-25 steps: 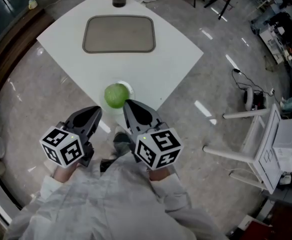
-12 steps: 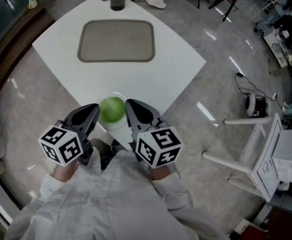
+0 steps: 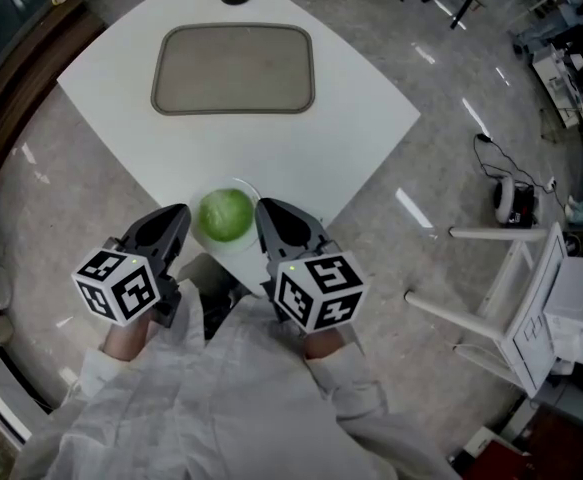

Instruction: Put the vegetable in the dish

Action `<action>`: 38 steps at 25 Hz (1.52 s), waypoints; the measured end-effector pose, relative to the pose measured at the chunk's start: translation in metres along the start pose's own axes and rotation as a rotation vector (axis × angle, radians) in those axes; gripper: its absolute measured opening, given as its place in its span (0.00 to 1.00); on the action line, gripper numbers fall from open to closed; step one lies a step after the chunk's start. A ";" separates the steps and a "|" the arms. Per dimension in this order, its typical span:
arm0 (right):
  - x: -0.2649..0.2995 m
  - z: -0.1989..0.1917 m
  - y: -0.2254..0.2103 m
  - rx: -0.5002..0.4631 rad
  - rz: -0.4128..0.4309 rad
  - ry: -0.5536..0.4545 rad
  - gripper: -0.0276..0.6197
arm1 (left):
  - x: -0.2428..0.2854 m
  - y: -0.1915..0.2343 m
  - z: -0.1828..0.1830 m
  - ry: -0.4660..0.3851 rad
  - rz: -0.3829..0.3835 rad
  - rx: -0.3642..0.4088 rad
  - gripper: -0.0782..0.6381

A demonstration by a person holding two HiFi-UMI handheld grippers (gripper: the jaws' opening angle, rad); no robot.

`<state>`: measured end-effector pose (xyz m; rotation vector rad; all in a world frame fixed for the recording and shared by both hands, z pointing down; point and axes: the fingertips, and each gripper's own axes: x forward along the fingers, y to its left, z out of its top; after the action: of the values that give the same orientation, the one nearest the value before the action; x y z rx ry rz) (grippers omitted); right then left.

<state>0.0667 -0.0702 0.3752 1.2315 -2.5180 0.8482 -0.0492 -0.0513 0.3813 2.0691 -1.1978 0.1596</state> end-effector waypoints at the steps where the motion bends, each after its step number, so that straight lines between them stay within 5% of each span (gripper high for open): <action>1: 0.000 -0.002 -0.001 0.004 -0.007 0.003 0.06 | -0.001 0.003 -0.002 0.007 0.004 -0.002 0.12; 20: 0.003 -0.022 0.003 0.077 -0.078 0.035 0.06 | -0.003 0.022 -0.019 0.138 -0.041 -0.043 0.12; 38: 0.017 -0.078 -0.020 0.143 -0.128 0.175 0.07 | 0.023 0.038 -0.049 0.248 -0.039 -0.063 0.12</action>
<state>0.0672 -0.0456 0.4532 1.2835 -2.2502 1.0692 -0.0547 -0.0475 0.4469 1.9516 -0.9983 0.3450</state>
